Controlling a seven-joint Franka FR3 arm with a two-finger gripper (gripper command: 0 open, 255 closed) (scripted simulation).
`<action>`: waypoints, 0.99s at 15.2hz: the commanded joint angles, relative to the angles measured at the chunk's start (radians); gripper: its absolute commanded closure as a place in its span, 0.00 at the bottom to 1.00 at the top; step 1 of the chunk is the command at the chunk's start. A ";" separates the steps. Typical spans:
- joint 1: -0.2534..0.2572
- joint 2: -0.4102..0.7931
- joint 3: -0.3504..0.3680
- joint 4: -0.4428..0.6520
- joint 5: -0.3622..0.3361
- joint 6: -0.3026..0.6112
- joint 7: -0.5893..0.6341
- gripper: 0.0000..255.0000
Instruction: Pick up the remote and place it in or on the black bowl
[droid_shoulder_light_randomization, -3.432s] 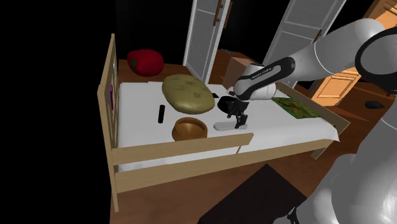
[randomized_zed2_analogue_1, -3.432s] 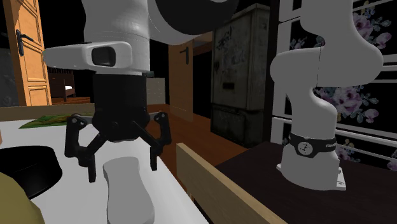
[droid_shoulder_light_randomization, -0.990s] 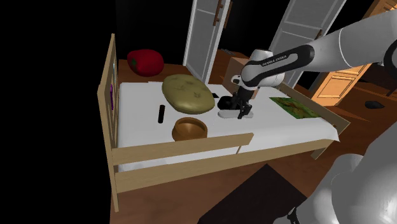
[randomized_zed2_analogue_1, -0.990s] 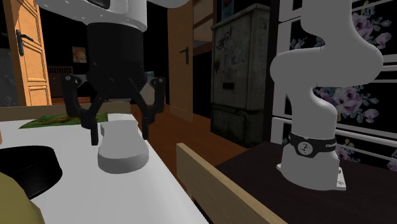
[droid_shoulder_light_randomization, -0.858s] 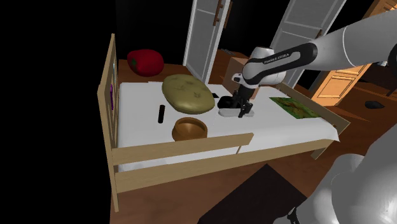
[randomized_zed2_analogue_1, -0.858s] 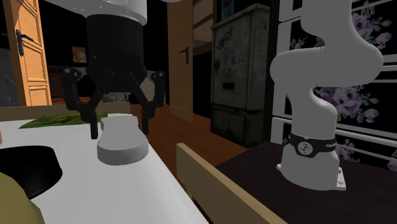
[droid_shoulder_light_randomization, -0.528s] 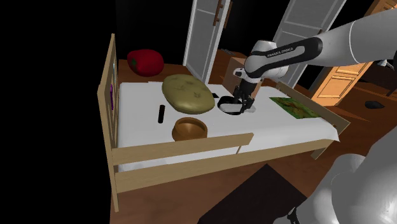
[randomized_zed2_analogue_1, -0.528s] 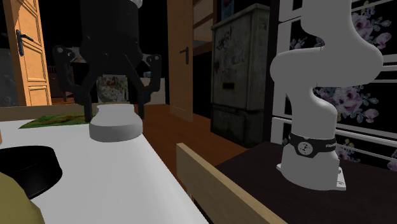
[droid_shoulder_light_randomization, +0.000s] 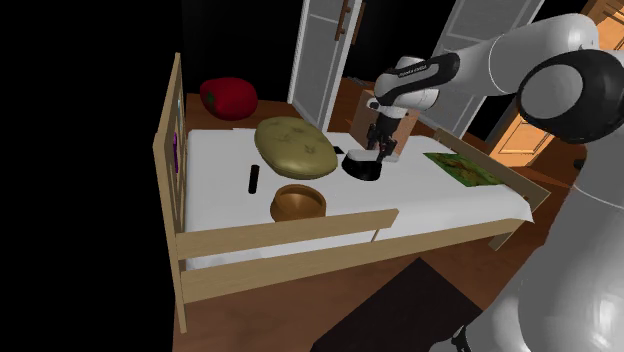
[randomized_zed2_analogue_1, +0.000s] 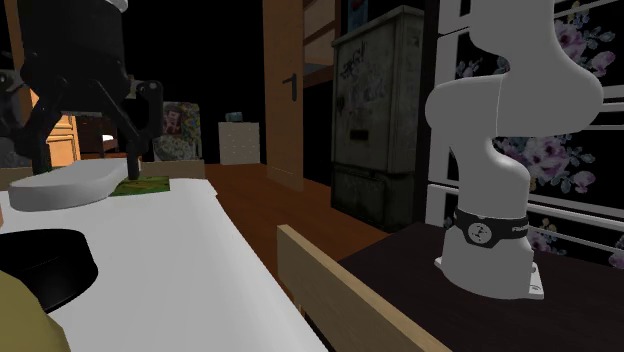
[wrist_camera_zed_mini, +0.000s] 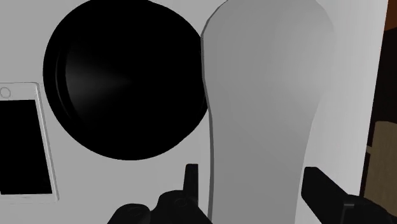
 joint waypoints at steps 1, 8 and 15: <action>-0.039 0.087 0.003 0.108 0.050 -0.034 -0.046 1.00; -0.222 0.392 0.042 0.564 0.173 -0.211 -0.135 1.00; -0.224 0.418 0.053 0.524 0.185 -0.147 -0.144 1.00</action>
